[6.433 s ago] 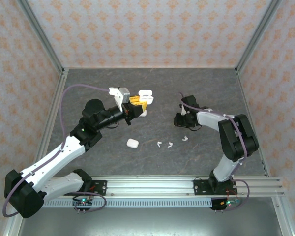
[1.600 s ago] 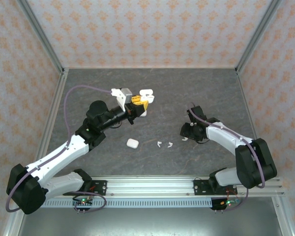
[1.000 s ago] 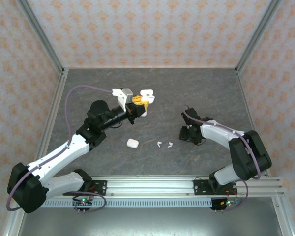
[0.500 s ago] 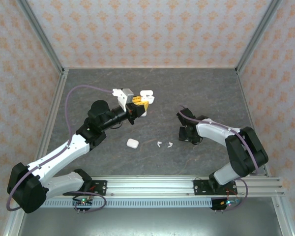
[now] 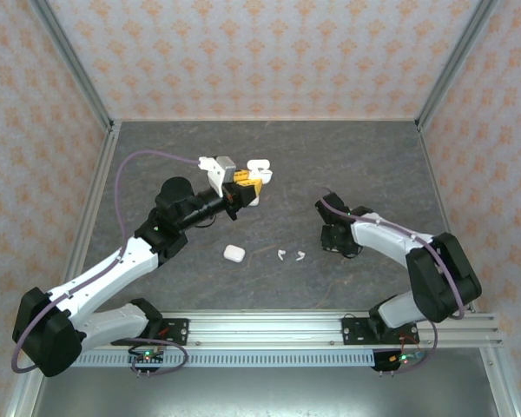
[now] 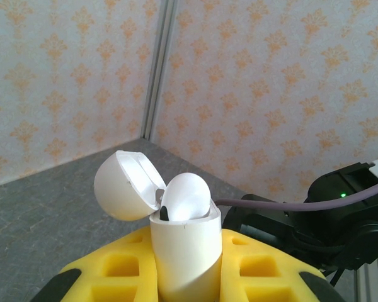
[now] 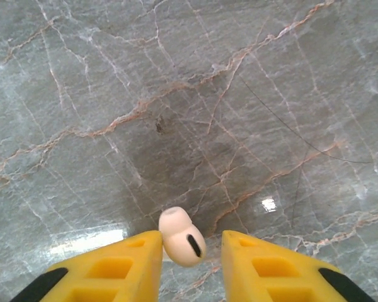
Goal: Insert the wireless bluetooth earbuds into the charging case
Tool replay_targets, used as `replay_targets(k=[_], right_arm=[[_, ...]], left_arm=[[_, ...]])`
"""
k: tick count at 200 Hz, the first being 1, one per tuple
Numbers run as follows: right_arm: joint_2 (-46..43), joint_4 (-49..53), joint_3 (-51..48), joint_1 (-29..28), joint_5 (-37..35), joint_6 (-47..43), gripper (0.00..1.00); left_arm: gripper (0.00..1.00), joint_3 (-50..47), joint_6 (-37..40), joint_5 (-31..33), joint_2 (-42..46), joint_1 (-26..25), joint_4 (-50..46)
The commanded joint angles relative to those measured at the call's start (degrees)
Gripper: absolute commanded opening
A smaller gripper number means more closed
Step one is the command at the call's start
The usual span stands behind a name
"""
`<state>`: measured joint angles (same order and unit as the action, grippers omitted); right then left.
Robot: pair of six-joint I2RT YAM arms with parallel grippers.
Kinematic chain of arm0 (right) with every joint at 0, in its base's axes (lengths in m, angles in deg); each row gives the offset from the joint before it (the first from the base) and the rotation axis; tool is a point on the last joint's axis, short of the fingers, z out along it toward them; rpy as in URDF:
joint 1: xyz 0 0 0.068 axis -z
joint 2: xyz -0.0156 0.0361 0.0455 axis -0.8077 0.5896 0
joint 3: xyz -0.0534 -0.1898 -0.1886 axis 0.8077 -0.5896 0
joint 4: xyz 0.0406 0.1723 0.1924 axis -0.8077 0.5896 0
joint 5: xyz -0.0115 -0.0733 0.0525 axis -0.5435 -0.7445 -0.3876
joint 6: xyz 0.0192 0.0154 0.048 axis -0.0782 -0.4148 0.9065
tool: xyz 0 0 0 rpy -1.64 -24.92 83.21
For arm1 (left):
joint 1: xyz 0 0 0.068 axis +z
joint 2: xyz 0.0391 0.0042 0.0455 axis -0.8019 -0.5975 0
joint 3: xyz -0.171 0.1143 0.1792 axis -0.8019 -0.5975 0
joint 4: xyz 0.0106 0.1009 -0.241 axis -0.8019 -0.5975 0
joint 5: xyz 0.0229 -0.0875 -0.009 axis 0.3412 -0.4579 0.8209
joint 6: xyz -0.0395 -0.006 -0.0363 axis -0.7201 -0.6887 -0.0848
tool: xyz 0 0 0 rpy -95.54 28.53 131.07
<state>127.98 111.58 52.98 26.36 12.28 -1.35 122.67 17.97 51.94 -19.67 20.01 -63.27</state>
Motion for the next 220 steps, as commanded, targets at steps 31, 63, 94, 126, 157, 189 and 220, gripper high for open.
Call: replay_targets(k=[31,63,94,126,157,189,220], right_arm=[[-4.6,-2.1,-2.1,1.0,2.6,2.5,0.39],[-2.1,-5.1,-3.1,1.3,5.2,4.0,0.41],[-0.3,-6.3,-3.3,1.4,5.3,4.7,0.42],[0.2,-8.1,-3.5,1.3,6.9,4.0,0.42],[-0.2,-9.1,-2.4,1.3,6.5,2.0,0.42],[0.8,-9.0,-0.7,1.0,5.7,-0.5,0.42],[1.6,-9.4,0.3,0.4,5.5,-1.8,0.42]], left_arm=[[0.00,1.0,1.4,0.5,0.2,-0.2,0.3],[0.00,0.7,1.5,0.5,1.0,-0.1,0.0],[0.00,0.4,1.8,0.5,1.9,-0.1,-0.8],[0.00,-0.2,1.8,0.9,2.5,-0.1,-1.3],[0.00,-0.3,1.8,0.8,2.5,-0.1,-1.4],[0.00,-0.2,1.7,0.8,2.4,-0.1,-1.3],[0.00,-0.3,1.5,0.7,2.7,-0.1,-1.6]])
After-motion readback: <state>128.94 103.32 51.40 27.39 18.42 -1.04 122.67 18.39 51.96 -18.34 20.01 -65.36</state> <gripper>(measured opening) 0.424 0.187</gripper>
